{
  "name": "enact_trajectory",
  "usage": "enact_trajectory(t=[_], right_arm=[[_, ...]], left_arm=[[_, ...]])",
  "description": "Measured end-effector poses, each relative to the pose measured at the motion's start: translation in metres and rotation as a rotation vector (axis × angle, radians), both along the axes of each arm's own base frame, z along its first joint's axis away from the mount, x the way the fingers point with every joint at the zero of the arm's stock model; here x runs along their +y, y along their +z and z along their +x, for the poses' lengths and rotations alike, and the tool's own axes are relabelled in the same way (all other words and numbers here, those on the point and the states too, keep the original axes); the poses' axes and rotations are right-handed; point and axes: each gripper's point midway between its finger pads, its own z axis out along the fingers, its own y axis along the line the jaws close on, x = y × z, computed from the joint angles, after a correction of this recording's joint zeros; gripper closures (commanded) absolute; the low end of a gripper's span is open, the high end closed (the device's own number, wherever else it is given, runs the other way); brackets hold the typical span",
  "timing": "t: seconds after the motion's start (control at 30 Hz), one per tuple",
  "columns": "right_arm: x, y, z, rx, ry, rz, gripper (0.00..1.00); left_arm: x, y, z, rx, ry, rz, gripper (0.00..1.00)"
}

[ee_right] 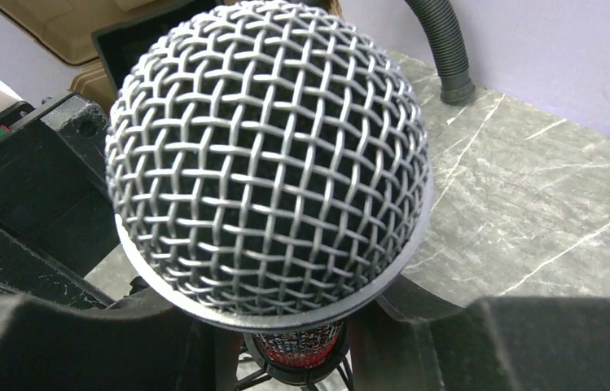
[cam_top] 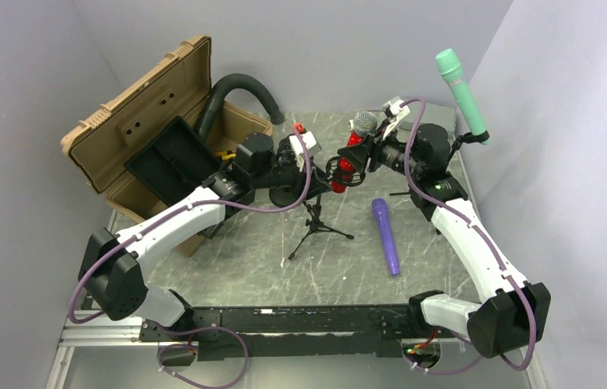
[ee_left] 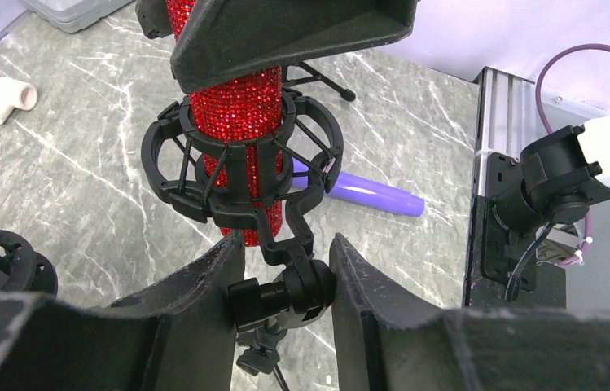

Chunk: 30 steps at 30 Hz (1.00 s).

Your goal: Remove the microphone from the stand

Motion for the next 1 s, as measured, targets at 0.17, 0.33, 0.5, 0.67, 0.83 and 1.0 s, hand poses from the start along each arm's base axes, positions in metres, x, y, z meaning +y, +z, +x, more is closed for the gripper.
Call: enact_trajectory(t=[0.17,0.33,0.5,0.67,0.83,1.0], right_arm=[[-0.001,0.001,0.001,0.005,0.004,0.008,1.0],[-0.003,0.007,0.001,0.01,0.005,0.007,1.0],[-0.007,0.029,0.004,-0.016,-0.003,0.01,1.0],[-0.011,0.045,0.003,-0.04,-0.01,0.005,1.0],[-0.016,0.065,0.001,-0.068,-0.028,-0.019,1.0],[-0.029,0.112,-0.001,-0.183,-0.089,-0.043,1.0]], left_arm=[[0.001,0.0,0.0,-0.009,0.007,-0.008,1.0],[0.001,0.0,0.001,-0.012,0.013,-0.009,1.0],[0.002,0.0,0.002,-0.012,0.02,-0.007,1.0],[0.002,0.0,0.003,-0.014,0.024,-0.008,1.0],[0.001,0.0,0.003,-0.014,0.025,-0.009,1.0],[0.001,0.0,0.003,-0.012,0.028,-0.009,1.0]])
